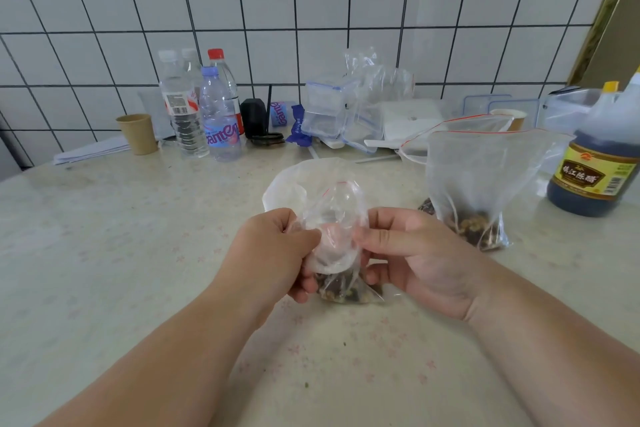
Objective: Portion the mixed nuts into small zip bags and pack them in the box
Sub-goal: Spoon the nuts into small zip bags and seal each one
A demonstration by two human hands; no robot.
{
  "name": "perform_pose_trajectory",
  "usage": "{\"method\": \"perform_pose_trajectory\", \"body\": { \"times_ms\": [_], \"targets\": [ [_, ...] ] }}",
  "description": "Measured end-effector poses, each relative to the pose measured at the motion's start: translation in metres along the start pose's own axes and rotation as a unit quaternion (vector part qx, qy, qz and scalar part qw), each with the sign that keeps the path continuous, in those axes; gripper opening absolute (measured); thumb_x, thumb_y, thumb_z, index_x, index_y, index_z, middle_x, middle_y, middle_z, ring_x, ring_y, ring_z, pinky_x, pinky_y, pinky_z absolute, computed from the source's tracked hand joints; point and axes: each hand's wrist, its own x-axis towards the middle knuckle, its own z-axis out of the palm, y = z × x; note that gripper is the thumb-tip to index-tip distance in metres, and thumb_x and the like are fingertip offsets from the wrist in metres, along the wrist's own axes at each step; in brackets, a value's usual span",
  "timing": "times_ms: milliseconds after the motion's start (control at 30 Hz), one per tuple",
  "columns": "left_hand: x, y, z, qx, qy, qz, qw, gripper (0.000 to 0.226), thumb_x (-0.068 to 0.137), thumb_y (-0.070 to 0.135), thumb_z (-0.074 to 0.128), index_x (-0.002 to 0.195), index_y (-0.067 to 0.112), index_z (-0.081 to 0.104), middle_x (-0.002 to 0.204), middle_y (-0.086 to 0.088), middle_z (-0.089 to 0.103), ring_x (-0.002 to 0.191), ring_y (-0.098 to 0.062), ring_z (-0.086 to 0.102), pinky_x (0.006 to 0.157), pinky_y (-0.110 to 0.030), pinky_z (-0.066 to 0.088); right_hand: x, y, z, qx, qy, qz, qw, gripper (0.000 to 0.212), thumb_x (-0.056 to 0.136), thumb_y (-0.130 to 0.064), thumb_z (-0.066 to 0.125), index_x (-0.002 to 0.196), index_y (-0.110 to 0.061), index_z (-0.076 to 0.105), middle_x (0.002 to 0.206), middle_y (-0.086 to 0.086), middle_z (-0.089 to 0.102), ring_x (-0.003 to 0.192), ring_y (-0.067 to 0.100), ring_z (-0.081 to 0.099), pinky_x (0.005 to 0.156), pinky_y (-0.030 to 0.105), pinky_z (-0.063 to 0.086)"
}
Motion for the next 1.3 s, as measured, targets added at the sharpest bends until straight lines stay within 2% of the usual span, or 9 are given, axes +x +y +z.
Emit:
{"method": "perform_pose_trajectory", "body": {
  "times_ms": [133,233,433,633,767,833,967,1133,1300],
  "targets": [
    [-0.005,0.004,0.003,-0.040,-0.022,0.001,0.999,0.033,0.094,0.015,0.072,0.067,0.011,0.053,0.051,-0.013,0.061,0.040,-0.025,0.059,0.039,-0.027,0.049,0.003,0.002,0.001,-0.011,0.041,0.005,0.999,0.040,0.067,-0.023,0.085,0.096,-0.002,0.067,0.070,0.010,0.059,0.053,0.014,0.051,0.050,0.024,0.044],
    [-0.008,0.010,0.002,-0.125,-0.074,-0.024,0.989,0.030,0.096,0.011,0.068,0.068,0.009,0.058,0.058,-0.021,0.064,0.045,-0.031,0.063,0.041,-0.030,0.053,0.006,0.004,0.000,-0.056,0.141,-0.001,0.988,0.023,0.065,-0.017,0.078,0.062,-0.023,0.056,0.057,0.003,0.046,0.045,0.015,0.036,0.043,0.027,0.031],
    [-0.009,0.015,0.004,-0.185,-0.048,0.008,0.982,0.032,0.093,-0.006,0.061,0.067,0.009,0.051,0.062,-0.022,0.067,0.046,-0.030,0.064,0.043,-0.029,0.054,0.006,0.010,-0.006,-0.358,0.281,0.024,0.890,0.019,0.071,-0.015,0.057,0.056,-0.023,0.048,0.040,-0.004,0.051,0.035,0.012,0.049,0.036,0.019,0.034],
    [0.001,0.007,-0.005,-0.121,0.039,0.000,0.992,0.025,0.092,-0.001,0.066,0.074,0.008,0.052,0.061,-0.014,0.070,0.049,-0.024,0.067,0.045,-0.028,0.055,0.002,0.000,-0.003,0.007,0.175,0.029,0.984,0.028,0.075,-0.005,0.074,0.054,-0.016,0.059,0.059,0.009,0.062,0.046,0.018,0.057,0.043,0.025,0.047],
    [0.001,0.007,-0.005,-0.197,-0.014,-0.054,0.979,0.021,0.092,-0.001,0.069,0.075,0.006,0.059,0.064,-0.011,0.068,0.053,-0.023,0.068,0.047,-0.028,0.057,-0.004,-0.008,-0.012,0.184,0.061,0.014,0.981,0.015,0.063,-0.007,0.077,0.075,-0.009,0.067,0.077,0.012,0.068,0.066,0.022,0.067,0.057,0.031,0.056],
    [0.000,0.011,-0.002,-0.234,-0.058,-0.073,0.968,0.008,0.089,-0.001,0.071,0.085,0.001,0.064,0.068,-0.013,0.068,0.054,-0.022,0.068,0.048,-0.028,0.058,-0.002,-0.006,-0.011,0.189,0.075,0.005,0.979,0.017,0.066,-0.007,0.076,0.079,-0.007,0.065,0.078,0.013,0.068,0.068,0.021,0.067,0.059,0.030,0.056],
    [-0.005,0.013,0.002,-0.233,-0.123,-0.067,0.962,0.039,0.065,0.007,0.080,0.097,0.003,0.060,0.070,-0.015,0.068,0.054,-0.020,0.066,0.050,-0.026,0.057,0.006,-0.002,-0.002,0.175,0.126,-0.023,0.976,0.024,0.068,-0.003,0.074,0.084,-0.008,0.059,0.066,0.009,0.061,0.055,0.014,0.060,0.052,0.026,0.053],
    [-0.008,0.012,0.005,-0.191,-0.154,-0.023,0.969,0.050,0.065,0.013,0.080,0.108,-0.005,0.063,0.078,-0.013,0.070,0.060,-0.018,0.064,0.050,-0.024,0.053,0.008,0.006,0.005,-0.020,0.214,-0.012,0.977,0.040,0.074,0.016,0.059,0.056,-0.020,0.055,0.059,0.005,0.051,0.044,0.011,0.043,0.038,0.023,0.036],
    [-0.012,0.011,0.010,-0.126,-0.133,0.026,0.983,0.048,0.057,0.019,0.088,0.098,0.005,0.068,0.084,-0.011,0.075,0.069,-0.018,0.070,0.059,-0.024,0.056,0.008,0.010,0.004,-0.139,0.274,0.011,0.952,0.033,0.075,0.009,0.060,0.058,-0.019,0.053,0.053,0.000,0.054,0.043,0.012,0.046,0.039,0.022,0.038]
  ]
}}
